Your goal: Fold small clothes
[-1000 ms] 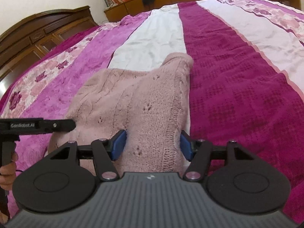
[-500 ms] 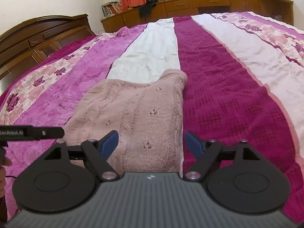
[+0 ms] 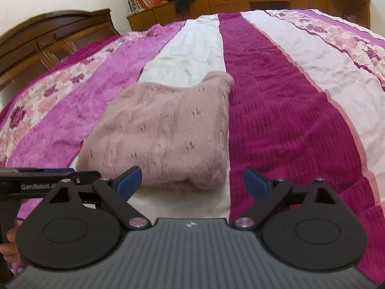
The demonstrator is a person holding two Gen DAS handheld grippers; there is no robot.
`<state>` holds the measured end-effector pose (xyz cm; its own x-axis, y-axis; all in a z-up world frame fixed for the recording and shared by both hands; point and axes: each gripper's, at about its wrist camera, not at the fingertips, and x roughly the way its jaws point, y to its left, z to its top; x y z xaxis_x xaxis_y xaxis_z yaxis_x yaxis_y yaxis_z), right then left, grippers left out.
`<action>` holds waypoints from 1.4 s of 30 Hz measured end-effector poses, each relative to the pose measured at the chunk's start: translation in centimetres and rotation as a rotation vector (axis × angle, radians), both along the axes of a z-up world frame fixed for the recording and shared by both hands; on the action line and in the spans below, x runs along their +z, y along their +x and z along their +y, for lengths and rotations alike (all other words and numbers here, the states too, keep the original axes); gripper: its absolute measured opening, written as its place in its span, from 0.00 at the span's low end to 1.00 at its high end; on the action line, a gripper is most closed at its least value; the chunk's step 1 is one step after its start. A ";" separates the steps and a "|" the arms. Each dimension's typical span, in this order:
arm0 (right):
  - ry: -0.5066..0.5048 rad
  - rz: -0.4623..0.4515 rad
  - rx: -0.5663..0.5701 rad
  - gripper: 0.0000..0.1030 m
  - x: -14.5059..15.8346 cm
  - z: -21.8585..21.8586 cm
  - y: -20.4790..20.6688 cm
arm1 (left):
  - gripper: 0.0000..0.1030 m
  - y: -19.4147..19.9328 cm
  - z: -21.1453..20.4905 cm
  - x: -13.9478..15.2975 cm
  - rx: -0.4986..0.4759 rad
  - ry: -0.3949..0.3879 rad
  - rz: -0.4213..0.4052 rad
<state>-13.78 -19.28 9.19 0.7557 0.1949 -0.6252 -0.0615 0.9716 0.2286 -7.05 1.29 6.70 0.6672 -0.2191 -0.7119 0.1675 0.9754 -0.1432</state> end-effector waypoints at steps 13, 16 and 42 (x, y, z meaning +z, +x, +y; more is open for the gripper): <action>-0.075 0.066 0.021 0.93 -3.3 1.9 -0.4 | 0.65 -0.5 -2.6 -2.8 0.024 0.079 0.055; -0.071 0.072 0.013 0.93 -3.3 1.7 -0.2 | 0.65 -0.6 -2.8 -3.0 0.034 0.088 0.055; -0.046 0.102 0.001 0.93 -4.1 1.4 0.2 | 0.65 -0.9 -3.4 -3.3 0.048 0.107 0.040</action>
<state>-13.60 -17.86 5.10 0.6873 0.1648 -0.7074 -0.0412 0.9812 0.1885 -7.93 -2.09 3.40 0.6459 -0.1083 -0.7557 0.1161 0.9923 -0.0430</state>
